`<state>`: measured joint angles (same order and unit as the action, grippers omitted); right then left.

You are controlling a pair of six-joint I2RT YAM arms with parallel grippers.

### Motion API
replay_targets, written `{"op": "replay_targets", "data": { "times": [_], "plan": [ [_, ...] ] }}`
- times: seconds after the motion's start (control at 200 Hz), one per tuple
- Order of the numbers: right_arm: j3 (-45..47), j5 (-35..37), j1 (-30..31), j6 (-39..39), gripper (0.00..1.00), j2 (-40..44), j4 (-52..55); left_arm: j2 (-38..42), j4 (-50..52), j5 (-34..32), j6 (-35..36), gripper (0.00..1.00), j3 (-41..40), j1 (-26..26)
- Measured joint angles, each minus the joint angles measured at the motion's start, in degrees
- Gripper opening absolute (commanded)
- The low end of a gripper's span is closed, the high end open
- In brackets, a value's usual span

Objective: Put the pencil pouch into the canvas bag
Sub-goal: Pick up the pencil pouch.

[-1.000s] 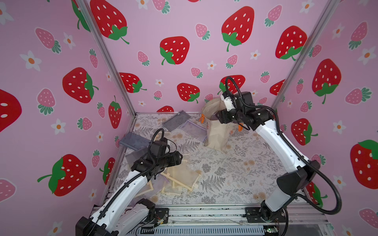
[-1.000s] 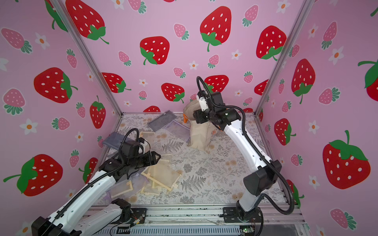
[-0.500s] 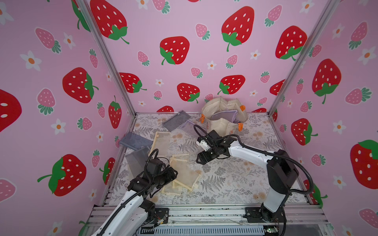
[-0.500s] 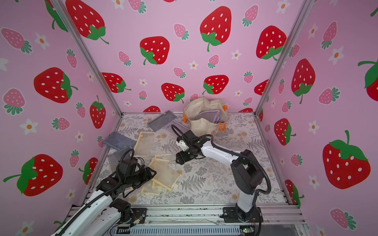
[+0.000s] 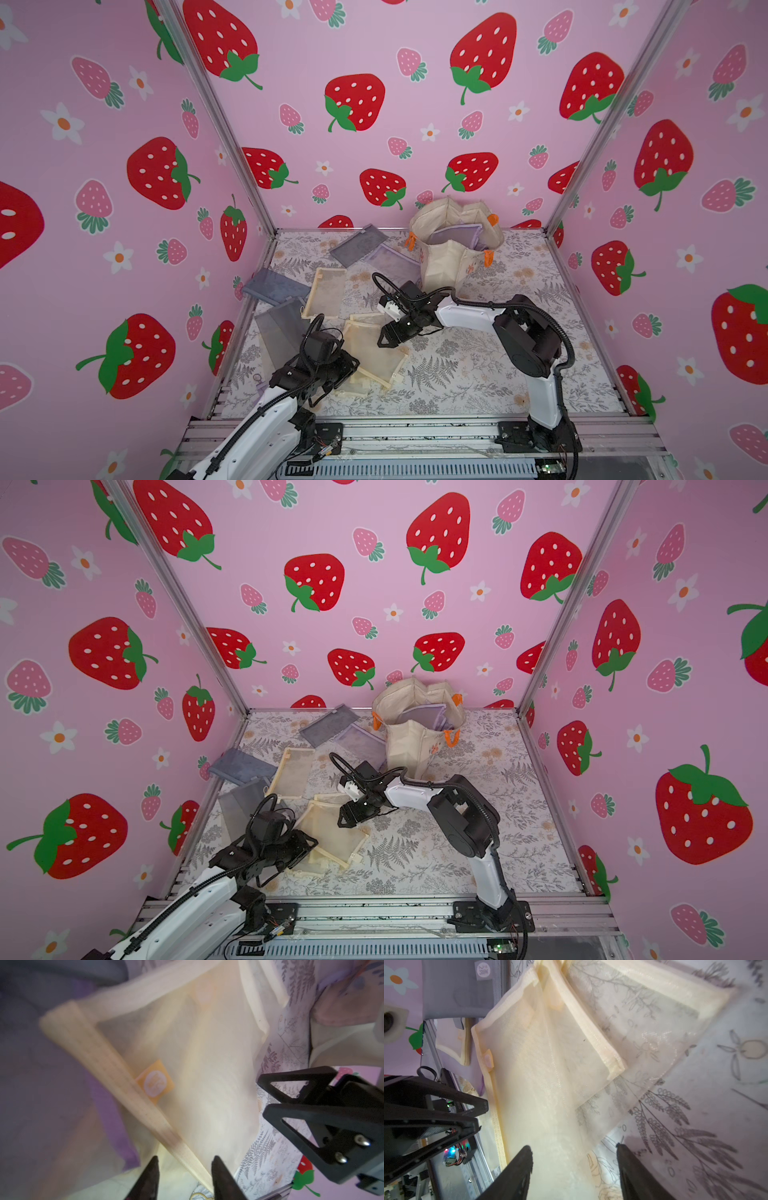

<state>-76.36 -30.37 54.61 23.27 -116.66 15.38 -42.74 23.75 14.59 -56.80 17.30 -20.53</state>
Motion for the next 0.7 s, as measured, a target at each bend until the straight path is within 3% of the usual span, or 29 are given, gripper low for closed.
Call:
{"op": "replay_targets", "data": {
  "times": [0.39, 0.56, 0.695],
  "plan": [
    [1.14, -2.99, 0.98, 1.29, 0.55, -0.09, -2.78, -3.50, -5.09, -0.66, 0.24, 0.41, -0.02, -0.15],
    [1.55, -3.17, 1.11, 1.55, 0.54, -0.11, -3.17, 1.07, -0.59, -1.05, -0.07, 0.51, -0.04, -0.74],
    [1.55, -3.28, 1.11, 1.57, 0.52, -0.28, -3.45, 4.42, 0.00, -1.09, -0.76, 0.52, -1.92, -0.74]
  ]
}}
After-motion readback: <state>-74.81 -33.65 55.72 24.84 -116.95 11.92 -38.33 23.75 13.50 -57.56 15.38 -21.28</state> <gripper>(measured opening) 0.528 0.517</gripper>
